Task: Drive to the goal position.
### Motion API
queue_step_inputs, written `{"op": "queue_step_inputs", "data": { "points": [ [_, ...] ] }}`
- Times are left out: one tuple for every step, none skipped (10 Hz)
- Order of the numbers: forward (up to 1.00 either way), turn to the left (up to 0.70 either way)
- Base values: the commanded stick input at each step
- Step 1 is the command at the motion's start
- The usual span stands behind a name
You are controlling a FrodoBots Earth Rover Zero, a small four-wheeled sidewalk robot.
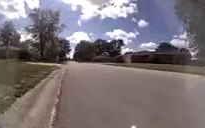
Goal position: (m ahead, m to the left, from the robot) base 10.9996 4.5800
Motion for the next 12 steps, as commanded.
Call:
{"op": "queue_step_inputs", "data": {
  "points": [
    [0.85, 0.01],
    [0.85, 0.14],
    [0.85, 0.34],
    [0.85, 0.32],
    [0.85, 0.01],
    [0.85, 0.00],
    [0.85, 0.00],
    [0.85, 0.00],
    [0.85, 0.00],
    [0.85, 0.00],
    [0.85, 0.00],
    [0.85, 0.00]
  ]
}}
